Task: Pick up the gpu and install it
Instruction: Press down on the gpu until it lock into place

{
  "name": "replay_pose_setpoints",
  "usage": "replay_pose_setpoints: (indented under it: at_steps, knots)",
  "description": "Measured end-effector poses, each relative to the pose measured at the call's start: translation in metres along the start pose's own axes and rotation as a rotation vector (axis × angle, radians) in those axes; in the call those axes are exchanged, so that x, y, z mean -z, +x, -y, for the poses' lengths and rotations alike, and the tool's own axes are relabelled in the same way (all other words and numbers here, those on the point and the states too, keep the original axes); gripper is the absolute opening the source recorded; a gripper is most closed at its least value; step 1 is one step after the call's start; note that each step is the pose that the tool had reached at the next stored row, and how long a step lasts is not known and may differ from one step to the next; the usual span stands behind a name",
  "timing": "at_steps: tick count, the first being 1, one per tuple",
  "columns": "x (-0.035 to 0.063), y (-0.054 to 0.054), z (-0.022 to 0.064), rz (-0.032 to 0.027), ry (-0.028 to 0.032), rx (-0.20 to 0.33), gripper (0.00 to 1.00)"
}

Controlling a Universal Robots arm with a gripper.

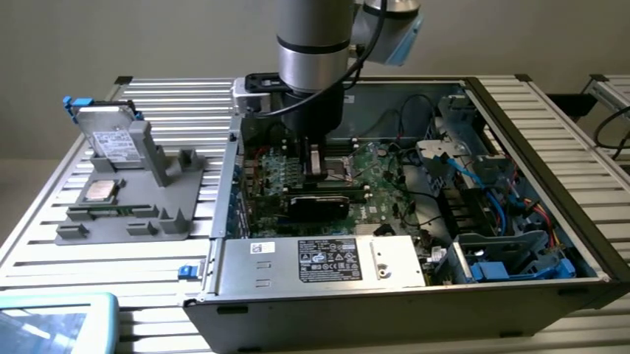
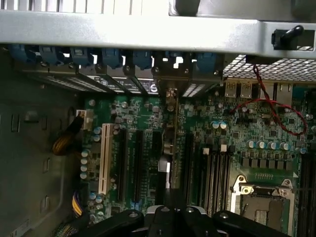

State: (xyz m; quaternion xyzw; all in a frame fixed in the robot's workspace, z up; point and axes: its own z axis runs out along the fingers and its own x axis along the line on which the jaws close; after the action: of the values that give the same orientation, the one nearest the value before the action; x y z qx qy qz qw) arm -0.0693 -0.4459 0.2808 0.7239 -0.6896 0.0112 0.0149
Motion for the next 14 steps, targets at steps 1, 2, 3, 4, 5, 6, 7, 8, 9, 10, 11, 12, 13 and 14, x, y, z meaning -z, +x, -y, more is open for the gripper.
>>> replay_pose_setpoints:
  at_steps: [1,2,3,4,5,6,7,8,9,10,11,12,13,14]
  knots:
    - [-0.0001,0.0004,0.0008,0.0001,-0.0022,0.0,0.11]
    - [-0.0003,0.0005,0.0019,0.0001,-0.0029,0.0,0.11]
    - [-0.0006,0.0005,0.0031,0.0003,-0.0028,0.0,0.11]
    - [-0.0008,0.0005,0.0037,0.0002,-0.0029,0.0,0.11]
    - [-0.0009,0.0006,0.0039,0.0,-0.003,0.0,0.11]
    - [-0.0012,0.0006,0.004,0.0005,-0.0029,0.0,0.11]
    - [-0.002,0.0006,0.0041,0.0011,-0.0028,0.0,0.11]
    - [-0.0029,0.001,0.0043,0.0009,-0.0028,0.0,0.11]
    - [-0.0041,0.0012,0.0043,0.0009,-0.0028,0.0,0.11]
    - [-0.0056,0.0015,0.0044,0.0009,-0.0028,0.0,0.11]
    - [-0.007,0.0015,0.0045,0.0009,-0.0028,0.0,0.11]
    - [-0.0083,0.0015,0.0048,0.0009,-0.0028,0.0,0.11]
    - [-0.009,0.0015,0.0055,0.0009,-0.0029,0.0,0.11]
    - [-0.0098,0.0015,0.0063,0.0011,-0.0028,0.0,0.11]
